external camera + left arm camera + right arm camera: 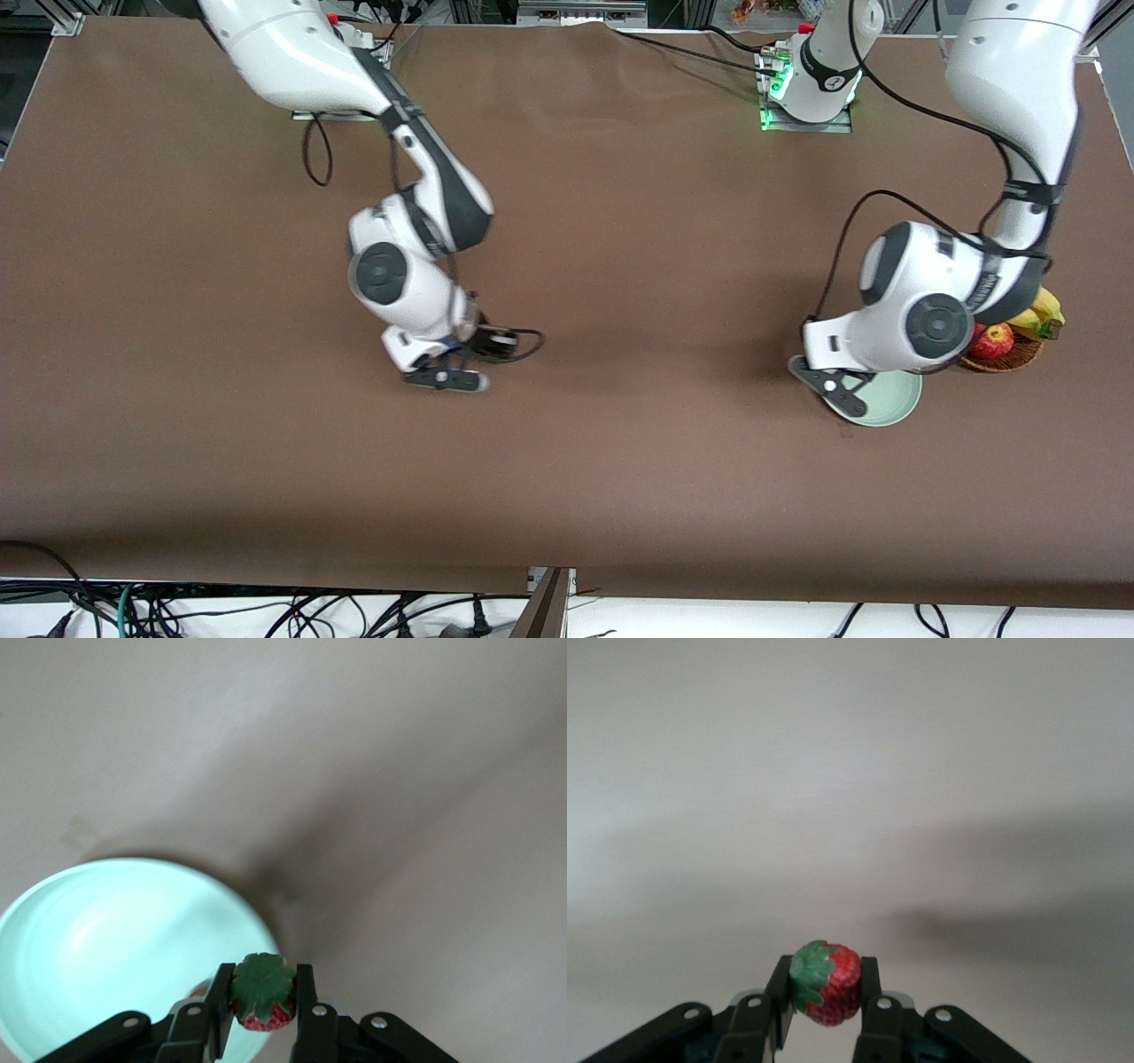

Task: Collect all strawberries into plate
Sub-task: 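Carry the second strawberry to the plate while the right gripper carries the third, then release the strawberry onto the plate while the right gripper sets the third mid-table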

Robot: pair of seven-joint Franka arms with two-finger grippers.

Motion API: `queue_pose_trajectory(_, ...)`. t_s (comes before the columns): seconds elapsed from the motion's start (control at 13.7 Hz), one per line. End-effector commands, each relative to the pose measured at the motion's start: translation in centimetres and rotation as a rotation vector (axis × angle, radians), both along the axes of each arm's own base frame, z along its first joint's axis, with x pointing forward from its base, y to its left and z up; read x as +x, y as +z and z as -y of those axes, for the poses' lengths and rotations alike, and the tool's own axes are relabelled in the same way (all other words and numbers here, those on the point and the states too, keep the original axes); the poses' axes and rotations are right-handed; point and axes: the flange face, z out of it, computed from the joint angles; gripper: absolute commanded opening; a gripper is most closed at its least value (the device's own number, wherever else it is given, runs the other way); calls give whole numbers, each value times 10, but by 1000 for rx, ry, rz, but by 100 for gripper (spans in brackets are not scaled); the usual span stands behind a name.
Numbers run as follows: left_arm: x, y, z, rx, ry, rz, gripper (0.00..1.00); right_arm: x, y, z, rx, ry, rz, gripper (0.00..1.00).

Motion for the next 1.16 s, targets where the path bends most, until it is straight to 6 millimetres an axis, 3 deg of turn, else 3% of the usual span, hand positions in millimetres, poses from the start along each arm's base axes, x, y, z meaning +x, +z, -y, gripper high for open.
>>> queue_pose_trajectory(0.0, 2, -16, -22, -48, -120, 11, 5, -5, -16, -74, 101, -129, 59, 9)
queue_pose_trajectory(0.15, 4, -36, -45, -83, -165, 19, 6, -37, -43, -123, 181, -190, 113, 14)
queue_pose_trajectory(0.29, 5, -55, -51, -127, -209, 39, 9, -62, -72, -151, 254, -246, 151, 18)
queue_pose_trajectory(0.44, 6, -57, -58, -136, -204, 42, 17, -78, -80, -167, 286, -269, 160, 32)
queue_pose_trajectory(0.51, 6, -57, -56, -137, -207, 42, 46, -80, -77, -168, 285, -262, 163, 58)
queue_pose_trajectory(0.58, 6, -56, -55, -138, -207, 44, 87, -79, -75, -168, 284, -259, 165, 65)
queue_pose_trajectory(0.66, 7, -50, -56, -137, -207, 51, 100, -77, -71, -167, 290, -265, 165, 74)
queue_pose_trajectory(0.87, 8, -18, -35, -151, -218, 77, 100, -68, -57, -160, 273, -265, 157, 75)
queue_pose_trajectory(1.09, -1, 6, 2, -156, -55, 12, 100, -34, -25, -122, 167, -262, 122, 78)
